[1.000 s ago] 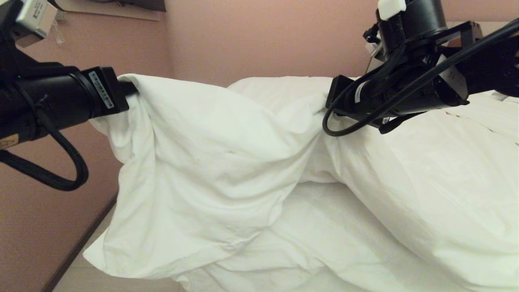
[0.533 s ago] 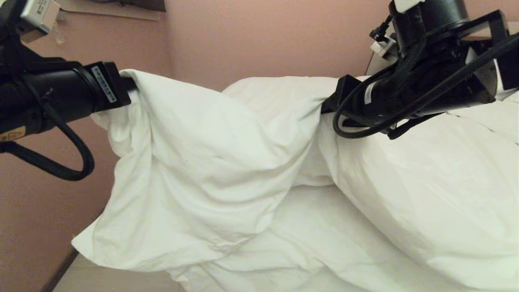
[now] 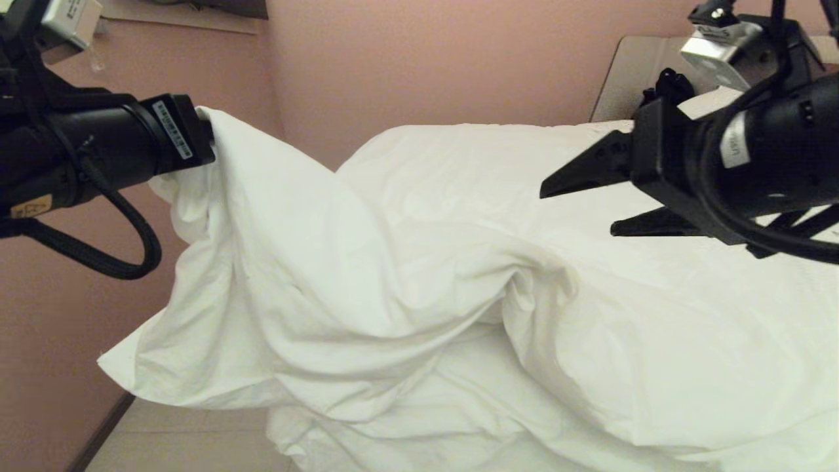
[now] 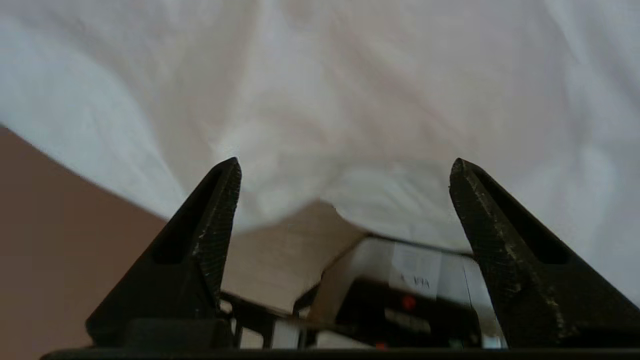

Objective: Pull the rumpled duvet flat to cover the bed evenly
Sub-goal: Flatten the corners of the folded blanket

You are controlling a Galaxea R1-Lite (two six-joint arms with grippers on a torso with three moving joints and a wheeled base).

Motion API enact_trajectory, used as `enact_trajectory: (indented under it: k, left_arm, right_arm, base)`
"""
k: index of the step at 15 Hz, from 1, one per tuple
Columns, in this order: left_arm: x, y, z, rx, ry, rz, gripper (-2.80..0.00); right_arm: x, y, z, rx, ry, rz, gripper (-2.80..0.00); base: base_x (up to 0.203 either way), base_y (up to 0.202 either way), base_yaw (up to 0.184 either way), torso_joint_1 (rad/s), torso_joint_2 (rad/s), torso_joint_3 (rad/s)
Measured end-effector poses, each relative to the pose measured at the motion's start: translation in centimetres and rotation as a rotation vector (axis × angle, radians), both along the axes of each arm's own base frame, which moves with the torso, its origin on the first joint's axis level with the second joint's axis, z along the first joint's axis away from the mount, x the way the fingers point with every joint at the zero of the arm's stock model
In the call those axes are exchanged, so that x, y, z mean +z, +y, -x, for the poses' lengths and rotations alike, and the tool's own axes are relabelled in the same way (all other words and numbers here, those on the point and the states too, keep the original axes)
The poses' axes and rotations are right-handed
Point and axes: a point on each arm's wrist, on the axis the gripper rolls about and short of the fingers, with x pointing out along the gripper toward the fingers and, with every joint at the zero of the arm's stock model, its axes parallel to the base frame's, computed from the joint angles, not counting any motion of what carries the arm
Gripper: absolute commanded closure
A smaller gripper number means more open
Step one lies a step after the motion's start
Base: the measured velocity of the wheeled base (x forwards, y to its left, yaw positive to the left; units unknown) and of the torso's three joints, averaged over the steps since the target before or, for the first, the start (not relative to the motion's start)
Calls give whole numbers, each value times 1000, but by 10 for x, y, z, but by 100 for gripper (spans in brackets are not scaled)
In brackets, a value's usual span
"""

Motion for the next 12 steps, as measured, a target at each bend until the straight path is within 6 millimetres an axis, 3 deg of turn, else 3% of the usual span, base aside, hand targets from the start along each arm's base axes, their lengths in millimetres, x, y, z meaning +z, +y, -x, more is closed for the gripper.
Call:
enact_trajectory:
  k: [3,8,10,12]
  left_arm:
    - [2,-1,-3,-1,-3,1,0]
    - [1,-1,-4,-2,-2,2,0]
    - [1,-2,-5,-2,-3,2,0]
    - [4,-2,-4,-3,-13,4,0]
  right_arm:
    - [-12,-25,29,4,63,53,0]
    - [-18,-75,77,-47,24,57,0]
    - [-27,-88,86,-102,13,90,0]
    - [-37,-89,85,-122,5,144,0]
  base:
    - [0,0,0,0,0,0]
    - [0,0,0,0,0,0]
    - [0,0,0,0,0,0]
    - [0,0,0,0,0,0]
